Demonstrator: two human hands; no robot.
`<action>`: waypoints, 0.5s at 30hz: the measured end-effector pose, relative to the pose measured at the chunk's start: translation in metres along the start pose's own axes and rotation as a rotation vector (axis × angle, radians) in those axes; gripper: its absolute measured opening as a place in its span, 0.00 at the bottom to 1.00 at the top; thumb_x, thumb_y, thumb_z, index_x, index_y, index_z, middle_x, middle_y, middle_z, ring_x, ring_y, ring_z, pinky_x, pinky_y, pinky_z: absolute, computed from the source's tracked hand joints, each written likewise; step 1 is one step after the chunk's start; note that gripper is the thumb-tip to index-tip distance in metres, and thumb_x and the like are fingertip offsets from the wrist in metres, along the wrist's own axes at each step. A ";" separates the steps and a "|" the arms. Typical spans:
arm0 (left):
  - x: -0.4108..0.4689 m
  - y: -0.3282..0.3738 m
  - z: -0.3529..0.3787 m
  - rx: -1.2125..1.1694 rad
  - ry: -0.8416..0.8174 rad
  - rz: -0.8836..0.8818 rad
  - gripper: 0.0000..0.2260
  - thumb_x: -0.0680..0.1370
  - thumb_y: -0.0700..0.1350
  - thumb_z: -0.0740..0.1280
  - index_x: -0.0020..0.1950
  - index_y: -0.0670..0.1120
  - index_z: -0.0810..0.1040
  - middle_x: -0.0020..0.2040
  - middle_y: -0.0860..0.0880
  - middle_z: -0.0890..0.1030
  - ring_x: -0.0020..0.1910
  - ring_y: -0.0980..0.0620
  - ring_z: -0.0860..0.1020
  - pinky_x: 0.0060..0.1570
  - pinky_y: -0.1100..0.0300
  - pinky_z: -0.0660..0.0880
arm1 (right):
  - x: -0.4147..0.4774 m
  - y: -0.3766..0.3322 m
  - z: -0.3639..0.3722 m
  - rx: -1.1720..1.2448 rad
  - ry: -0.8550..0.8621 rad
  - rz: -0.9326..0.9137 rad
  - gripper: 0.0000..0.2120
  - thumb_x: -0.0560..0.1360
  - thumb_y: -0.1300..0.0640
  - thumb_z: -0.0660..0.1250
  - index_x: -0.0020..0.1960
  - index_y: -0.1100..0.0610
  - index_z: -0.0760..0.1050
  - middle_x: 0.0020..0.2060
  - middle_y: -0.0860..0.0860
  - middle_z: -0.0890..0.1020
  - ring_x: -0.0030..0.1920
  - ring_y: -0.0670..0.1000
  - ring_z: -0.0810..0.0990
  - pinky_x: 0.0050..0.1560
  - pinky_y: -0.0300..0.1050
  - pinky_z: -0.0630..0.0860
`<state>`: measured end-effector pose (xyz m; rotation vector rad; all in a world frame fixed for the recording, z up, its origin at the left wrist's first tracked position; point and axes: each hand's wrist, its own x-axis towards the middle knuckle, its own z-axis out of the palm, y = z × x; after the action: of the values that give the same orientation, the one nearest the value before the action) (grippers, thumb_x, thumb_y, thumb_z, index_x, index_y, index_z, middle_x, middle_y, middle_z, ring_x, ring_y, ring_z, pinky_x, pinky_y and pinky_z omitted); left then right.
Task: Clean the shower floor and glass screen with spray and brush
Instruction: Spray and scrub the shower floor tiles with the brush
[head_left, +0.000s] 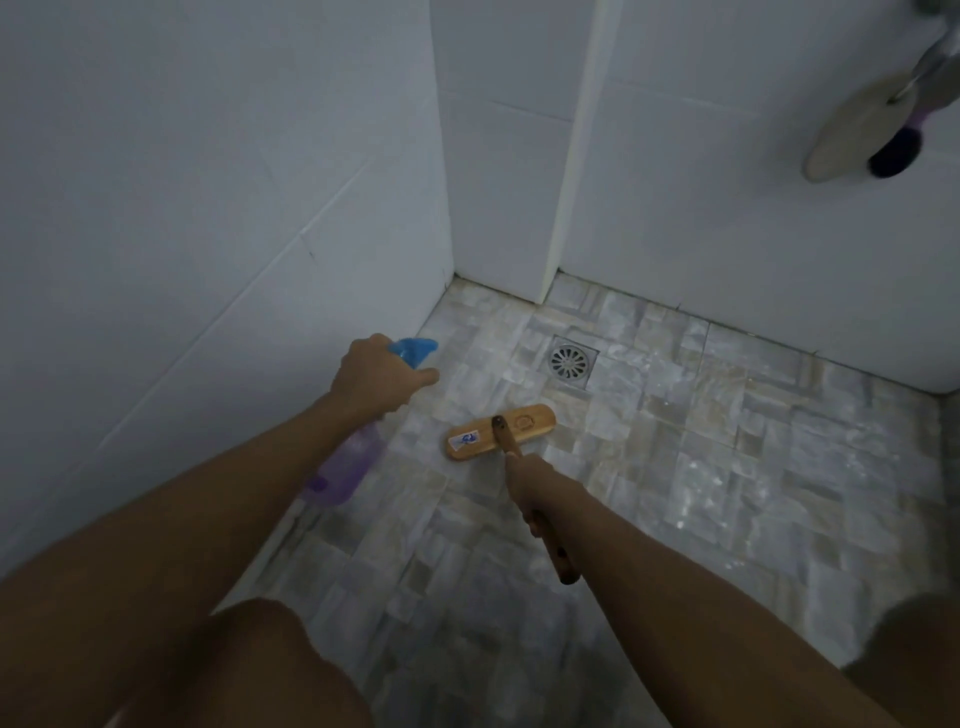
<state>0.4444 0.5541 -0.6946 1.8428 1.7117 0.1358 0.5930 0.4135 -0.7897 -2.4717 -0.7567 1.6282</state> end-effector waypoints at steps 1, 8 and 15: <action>0.002 0.003 -0.003 0.023 0.014 0.020 0.31 0.63 0.62 0.76 0.55 0.40 0.78 0.47 0.44 0.82 0.42 0.45 0.83 0.43 0.51 0.82 | 0.001 -0.001 -0.001 -0.006 0.000 -0.007 0.22 0.86 0.54 0.49 0.79 0.59 0.58 0.59 0.64 0.78 0.38 0.59 0.78 0.42 0.53 0.82; 0.002 0.014 -0.015 0.056 0.028 0.017 0.31 0.61 0.63 0.79 0.50 0.39 0.80 0.41 0.43 0.84 0.35 0.46 0.83 0.36 0.54 0.83 | 0.007 -0.008 -0.013 -0.092 -0.075 -0.022 0.26 0.82 0.69 0.56 0.79 0.62 0.58 0.64 0.66 0.76 0.48 0.62 0.79 0.49 0.54 0.82; -0.003 0.022 -0.029 0.163 0.080 0.107 0.27 0.71 0.57 0.77 0.58 0.38 0.79 0.45 0.42 0.80 0.43 0.45 0.80 0.44 0.58 0.75 | 0.005 -0.011 -0.033 -0.347 -0.210 -0.108 0.19 0.81 0.70 0.59 0.72 0.68 0.67 0.59 0.65 0.80 0.49 0.63 0.82 0.33 0.48 0.75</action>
<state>0.4496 0.5621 -0.6590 2.0749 1.7222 0.1183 0.6195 0.4315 -0.7766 -2.4388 -1.2766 1.8740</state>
